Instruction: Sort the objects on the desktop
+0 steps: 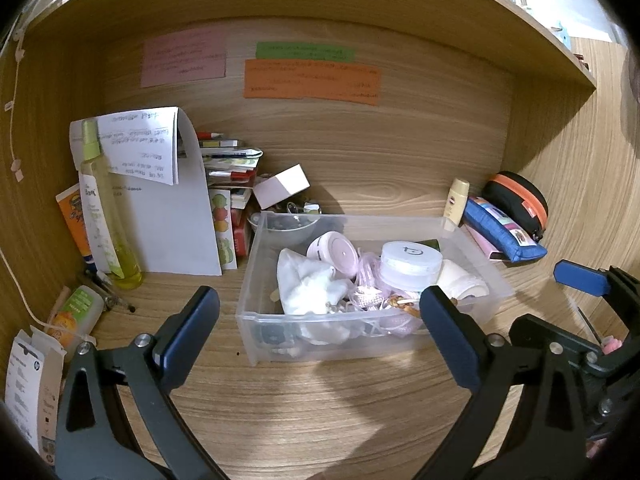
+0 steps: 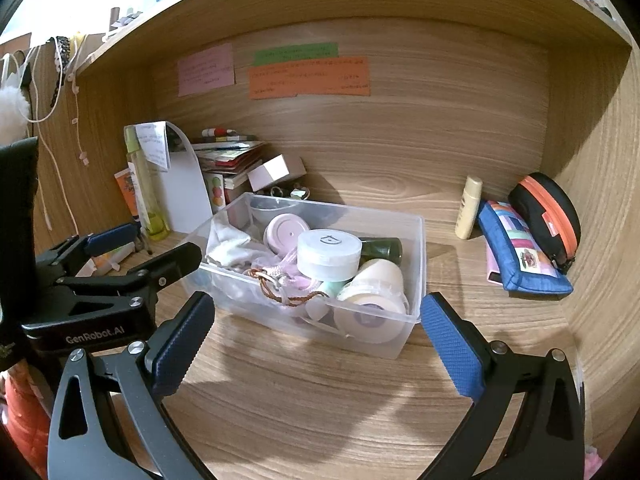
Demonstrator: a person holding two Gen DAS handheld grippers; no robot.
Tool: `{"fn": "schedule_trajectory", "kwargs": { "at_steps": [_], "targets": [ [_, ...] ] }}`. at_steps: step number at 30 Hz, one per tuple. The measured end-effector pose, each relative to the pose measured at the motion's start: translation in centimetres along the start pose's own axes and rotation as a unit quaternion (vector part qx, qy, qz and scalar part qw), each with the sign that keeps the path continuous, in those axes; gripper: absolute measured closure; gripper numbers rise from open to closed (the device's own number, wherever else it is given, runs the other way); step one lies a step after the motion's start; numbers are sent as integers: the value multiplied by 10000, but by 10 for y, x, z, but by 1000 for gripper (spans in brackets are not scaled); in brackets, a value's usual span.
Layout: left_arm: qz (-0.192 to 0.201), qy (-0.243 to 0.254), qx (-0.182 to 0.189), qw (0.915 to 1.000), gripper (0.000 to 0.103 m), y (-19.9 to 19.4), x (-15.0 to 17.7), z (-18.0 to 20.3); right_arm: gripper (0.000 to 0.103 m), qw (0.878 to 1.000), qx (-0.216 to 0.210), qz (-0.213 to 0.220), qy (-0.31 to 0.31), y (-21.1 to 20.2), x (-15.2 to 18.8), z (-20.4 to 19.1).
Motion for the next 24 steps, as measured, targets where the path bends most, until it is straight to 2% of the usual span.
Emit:
{"fn": "schedule_trajectory", "kwargs": {
  "at_steps": [24],
  "targets": [
    [-97,151,91,9998,2,3,2,9,0,10000,-51,-46,53,1,3,-1]
  ]
}}
Point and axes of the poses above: each gripper's, at about its wrist camera, not at the fingertips, and y roughly the way its jaws point, z to its right, x to its underside, the point moved 8 cm from there along y, roughly the way its jaws point, and after that the axes turned 8 degrees about x, right-handed, at the moved point
